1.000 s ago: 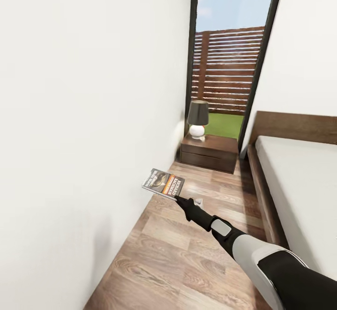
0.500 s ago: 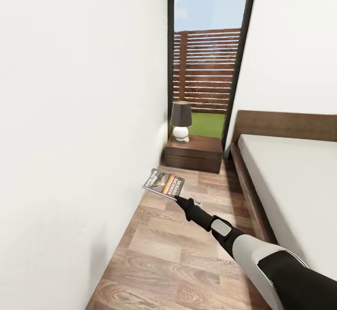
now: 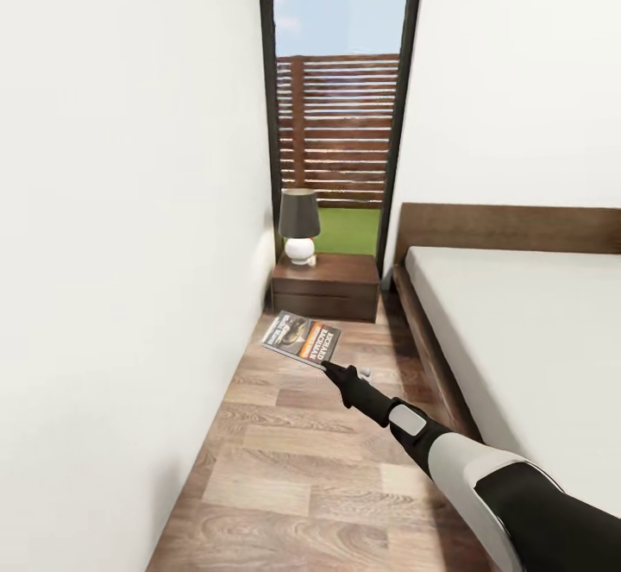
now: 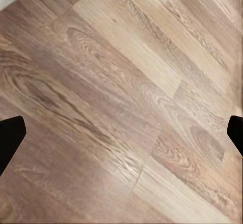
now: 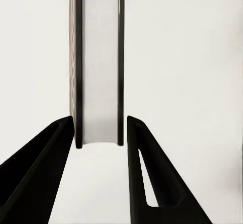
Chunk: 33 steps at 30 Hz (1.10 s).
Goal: In the bedroom, move the book from the bed onto either nightstand, and place the two sandals side by side next to the bed.
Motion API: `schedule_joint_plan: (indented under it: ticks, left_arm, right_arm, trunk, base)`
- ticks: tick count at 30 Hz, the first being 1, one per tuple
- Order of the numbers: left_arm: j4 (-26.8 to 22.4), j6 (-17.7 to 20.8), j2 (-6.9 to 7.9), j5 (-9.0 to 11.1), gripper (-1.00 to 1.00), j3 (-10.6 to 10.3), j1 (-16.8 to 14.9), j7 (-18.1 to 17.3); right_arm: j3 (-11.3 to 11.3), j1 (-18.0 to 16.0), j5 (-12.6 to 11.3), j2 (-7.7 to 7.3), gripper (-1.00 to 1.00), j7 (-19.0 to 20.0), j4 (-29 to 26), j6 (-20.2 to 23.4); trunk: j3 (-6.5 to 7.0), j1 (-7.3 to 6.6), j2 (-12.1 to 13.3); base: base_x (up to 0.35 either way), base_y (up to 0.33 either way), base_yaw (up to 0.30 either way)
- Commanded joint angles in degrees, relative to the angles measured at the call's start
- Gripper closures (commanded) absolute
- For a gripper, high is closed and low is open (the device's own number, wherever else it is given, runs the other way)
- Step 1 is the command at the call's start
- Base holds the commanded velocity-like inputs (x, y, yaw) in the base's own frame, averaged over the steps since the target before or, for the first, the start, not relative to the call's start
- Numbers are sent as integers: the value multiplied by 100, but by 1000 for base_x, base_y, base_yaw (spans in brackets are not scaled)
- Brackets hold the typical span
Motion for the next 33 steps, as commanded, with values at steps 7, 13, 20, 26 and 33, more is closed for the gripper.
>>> schedule_joint_plan:
  ticks: [7,13,20,26,33]
  left_arm:
    - [5,-14,1,59,-100,-43,-2,-26]
    - [5,-14,1,60,-100,-43,-2,-26]
    - [5,-14,1,62,-100,-43,-2,-26]
    - [5,-14,1,63,-100,-43,-2,-26]
    - [5,-14,1,64,-100,-43,-2,-26]
  right_arm:
    - [-7,-7,-79,2,100,13,4,53]
    - [-6,-7,-81,2,100,16,4,53]
    - [0,-7,-77,2,100,13,4,53]
    - [1,-7,-74,2,100,13,4,53]
    - [1,-7,-75,2,100,13,4,53]
  trunk:
    - [-6,2,-2]
    - [-6,2,-2]
    - [-6,2,-2]
    - [-6,2,-2]
    - [-6,2,-2]
  base:
    - [270,1,-255]
    - [270,0,-153]
    - [270,0,-33]
    - [270,0,-6]
    - [270,0,-1]
